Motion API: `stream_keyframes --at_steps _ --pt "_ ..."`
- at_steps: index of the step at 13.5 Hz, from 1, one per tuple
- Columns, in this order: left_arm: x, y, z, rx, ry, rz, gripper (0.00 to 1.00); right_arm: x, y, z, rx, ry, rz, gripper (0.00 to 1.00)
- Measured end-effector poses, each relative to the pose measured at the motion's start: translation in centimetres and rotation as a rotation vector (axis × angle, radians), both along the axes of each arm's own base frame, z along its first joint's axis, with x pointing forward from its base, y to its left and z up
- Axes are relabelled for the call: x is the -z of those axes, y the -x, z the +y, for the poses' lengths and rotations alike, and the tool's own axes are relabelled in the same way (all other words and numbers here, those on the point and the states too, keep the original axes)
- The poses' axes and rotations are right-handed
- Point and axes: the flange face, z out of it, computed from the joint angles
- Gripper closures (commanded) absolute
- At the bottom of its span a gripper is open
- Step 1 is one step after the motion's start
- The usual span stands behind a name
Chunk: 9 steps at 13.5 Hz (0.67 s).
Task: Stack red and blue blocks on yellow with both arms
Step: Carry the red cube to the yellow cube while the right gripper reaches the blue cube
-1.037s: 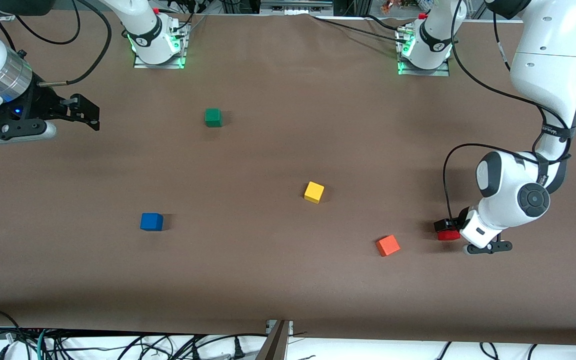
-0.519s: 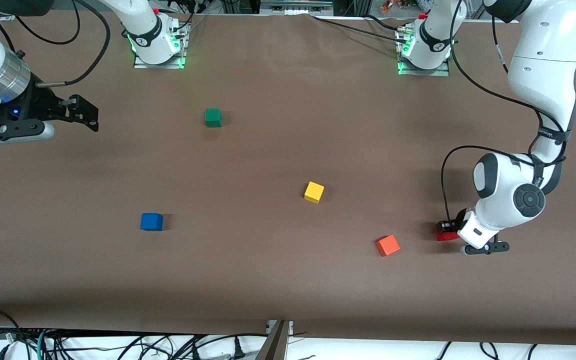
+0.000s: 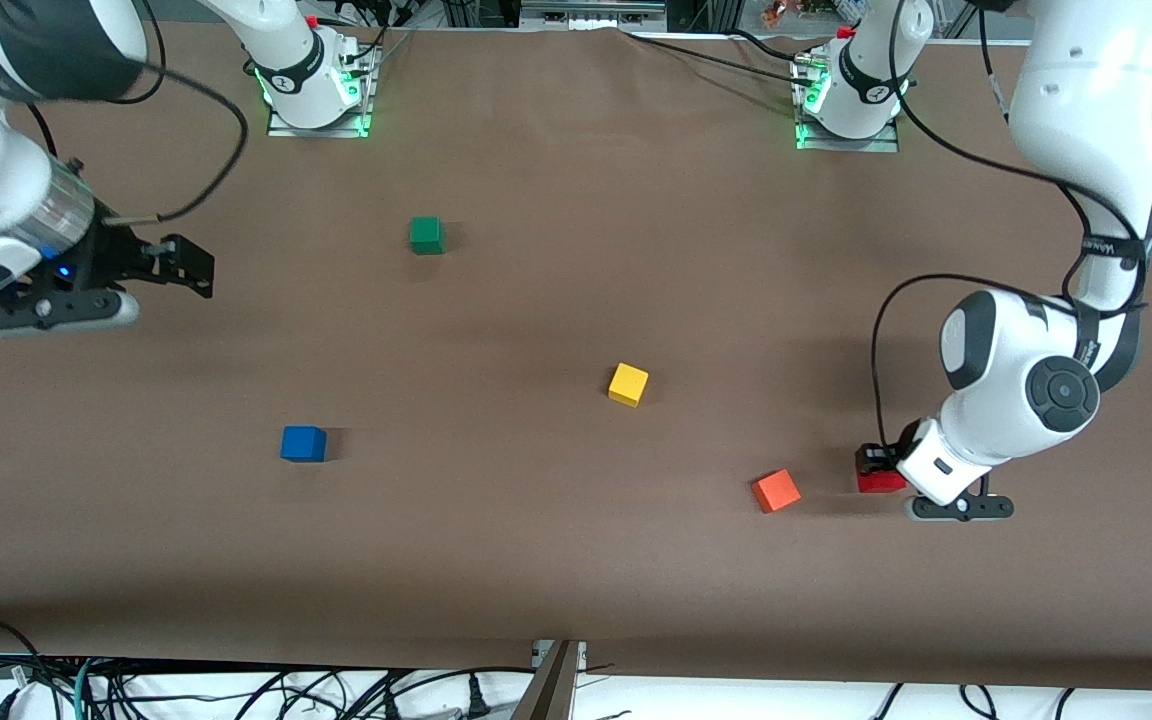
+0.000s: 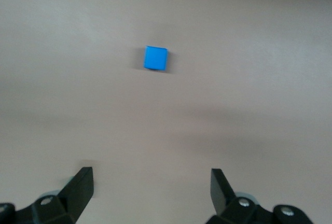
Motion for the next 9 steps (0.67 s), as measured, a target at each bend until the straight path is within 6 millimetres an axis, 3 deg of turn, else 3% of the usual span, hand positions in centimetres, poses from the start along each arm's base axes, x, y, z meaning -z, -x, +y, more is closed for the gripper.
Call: stream_keyframes --at_steps 2,5,7,9 --pt "-2.8 1.5 -7.8 0.105 0.0 -0.004 1.0 3.2 -1.4 -0.8 -0.034 0.025 0.034 0.0" --pt "-2.2 5.8 -19.7 0.276 -0.001 0.006 1.0 5.0 -2.2 -1.3 -0.045 0.028 0.052 0.0" --pt "-1.4 9.1 -25.8 0.372 -0.004 0.017 1.0 6.9 -3.2 -2.1 -0.03 0.015 0.052 0.0" --pt "-0.5 11.9 -30.3 0.445 -0.01 0.03 1.0 9.6 -4.3 -3.6 0.021 -0.064 0.067 0.0"
